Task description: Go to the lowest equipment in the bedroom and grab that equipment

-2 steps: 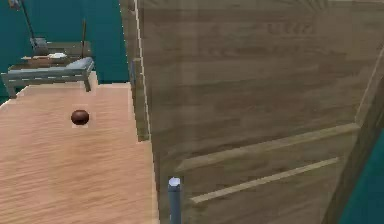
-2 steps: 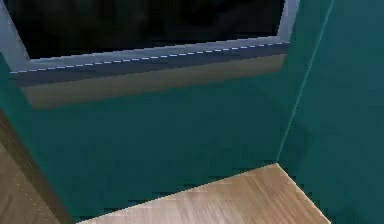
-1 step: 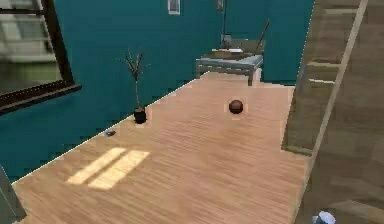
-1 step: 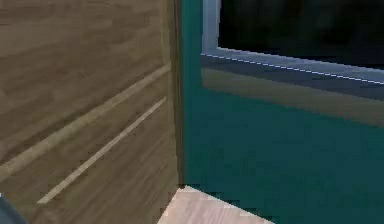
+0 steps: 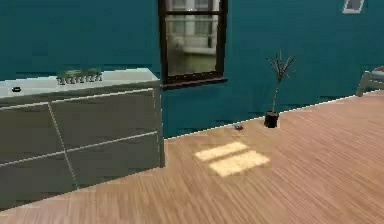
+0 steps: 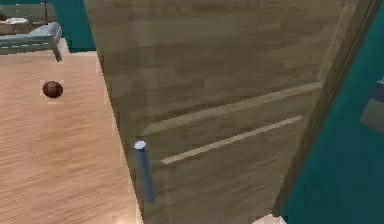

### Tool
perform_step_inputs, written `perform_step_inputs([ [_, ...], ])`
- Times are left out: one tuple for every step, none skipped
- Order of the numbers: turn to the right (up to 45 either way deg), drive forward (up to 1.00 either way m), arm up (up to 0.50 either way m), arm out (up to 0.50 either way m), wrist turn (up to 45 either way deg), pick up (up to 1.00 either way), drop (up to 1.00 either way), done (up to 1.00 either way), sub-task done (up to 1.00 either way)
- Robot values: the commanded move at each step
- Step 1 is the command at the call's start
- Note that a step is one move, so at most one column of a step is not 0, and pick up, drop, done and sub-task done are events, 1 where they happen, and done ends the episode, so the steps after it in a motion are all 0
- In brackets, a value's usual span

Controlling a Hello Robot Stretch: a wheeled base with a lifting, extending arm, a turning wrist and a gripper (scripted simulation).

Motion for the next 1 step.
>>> perform_step_inputs([
  [0.0,0.8,0.0,0.0,0.0,0.0,0.0,0.0,0.0],
])
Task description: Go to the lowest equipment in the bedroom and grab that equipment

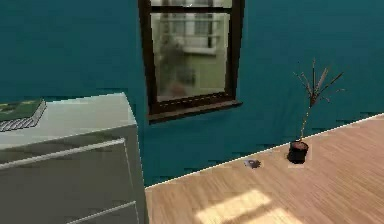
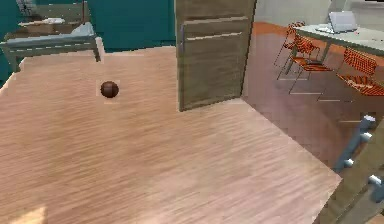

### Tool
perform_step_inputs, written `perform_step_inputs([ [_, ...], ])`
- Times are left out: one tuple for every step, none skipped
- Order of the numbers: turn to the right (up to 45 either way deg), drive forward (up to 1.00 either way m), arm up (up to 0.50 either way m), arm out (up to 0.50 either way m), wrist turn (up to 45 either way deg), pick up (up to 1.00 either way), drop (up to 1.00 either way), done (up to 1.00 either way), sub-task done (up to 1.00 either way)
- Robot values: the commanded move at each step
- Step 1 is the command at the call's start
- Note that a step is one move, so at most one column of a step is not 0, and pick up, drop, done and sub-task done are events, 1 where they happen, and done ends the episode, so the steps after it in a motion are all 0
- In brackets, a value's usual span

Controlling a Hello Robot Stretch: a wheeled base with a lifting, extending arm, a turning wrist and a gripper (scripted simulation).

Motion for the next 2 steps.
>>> perform_step_inputs([
  [45.0,0.0,0.0,0.0,0.0,0.0,0.0,0.0,0.0],
  [18.0,0.0,0.0,0.0,0.0,0.0,0.0,0.0,0.0],
])
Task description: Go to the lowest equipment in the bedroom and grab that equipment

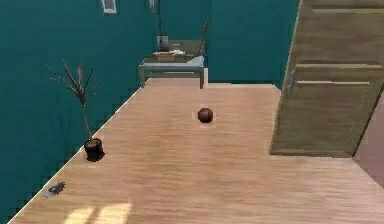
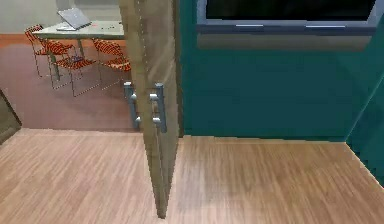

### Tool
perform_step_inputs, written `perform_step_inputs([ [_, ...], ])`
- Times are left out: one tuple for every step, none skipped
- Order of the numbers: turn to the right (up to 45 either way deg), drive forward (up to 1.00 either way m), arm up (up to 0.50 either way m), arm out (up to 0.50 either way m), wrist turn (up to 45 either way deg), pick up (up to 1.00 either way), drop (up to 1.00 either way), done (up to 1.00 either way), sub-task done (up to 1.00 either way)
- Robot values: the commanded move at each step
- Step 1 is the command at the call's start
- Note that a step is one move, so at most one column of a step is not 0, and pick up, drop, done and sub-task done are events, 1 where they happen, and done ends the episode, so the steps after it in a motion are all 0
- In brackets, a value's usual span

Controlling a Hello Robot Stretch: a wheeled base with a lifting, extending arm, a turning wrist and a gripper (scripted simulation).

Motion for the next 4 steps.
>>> perform_step_inputs([
  [0.0,0.4,0.0,0.0,0.0,0.0,0.0,0.0,0.0],
  [15.0,0.0,0.0,0.0,0.0,0.0,0.0,0.0,0.0],
  [0.0,1.0,0.0,0.0,0.0,0.0,0.0,0.0,0.0],
  [6.0,0.0,0.0,0.0,0.0,0.0,0.0,0.0,0.0],
])
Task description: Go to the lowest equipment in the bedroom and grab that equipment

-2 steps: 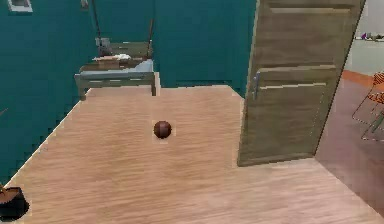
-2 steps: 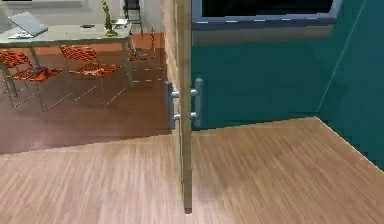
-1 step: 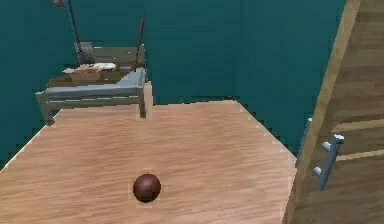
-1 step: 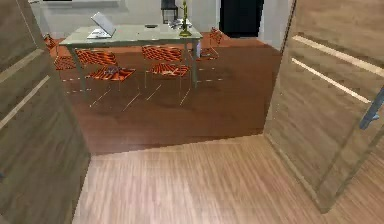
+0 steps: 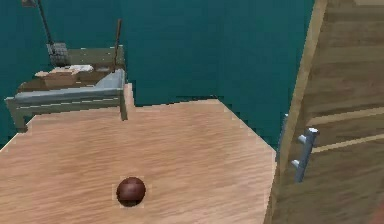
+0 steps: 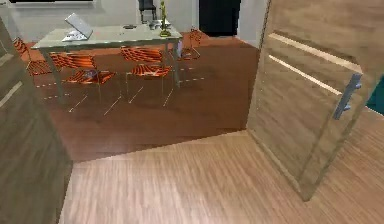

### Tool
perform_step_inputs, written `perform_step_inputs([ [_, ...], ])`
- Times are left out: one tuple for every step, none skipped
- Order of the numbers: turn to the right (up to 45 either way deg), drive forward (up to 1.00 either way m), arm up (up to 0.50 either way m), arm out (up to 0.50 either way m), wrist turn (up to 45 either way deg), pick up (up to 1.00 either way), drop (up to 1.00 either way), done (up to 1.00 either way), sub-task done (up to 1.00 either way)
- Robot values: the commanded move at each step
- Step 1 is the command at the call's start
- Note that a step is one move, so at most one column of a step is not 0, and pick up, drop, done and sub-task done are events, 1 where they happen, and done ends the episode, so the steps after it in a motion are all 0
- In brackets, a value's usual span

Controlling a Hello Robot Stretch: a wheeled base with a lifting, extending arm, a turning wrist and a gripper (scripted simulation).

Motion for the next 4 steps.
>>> perform_step_inputs([
  [0.0,0.4,0.0,0.0,0.0,0.0,0.0,0.0,0.0],
  [-45.0,0.0,0.0,0.0,0.0,0.0,0.0,0.0,0.0],
  [-45.0,0.0,0.0,0.0,0.0,0.0,0.0,0.0,0.0],
  [-27.0,0.0,0.0,0.0,0.0,0.0,0.0,0.0,0.0],
])
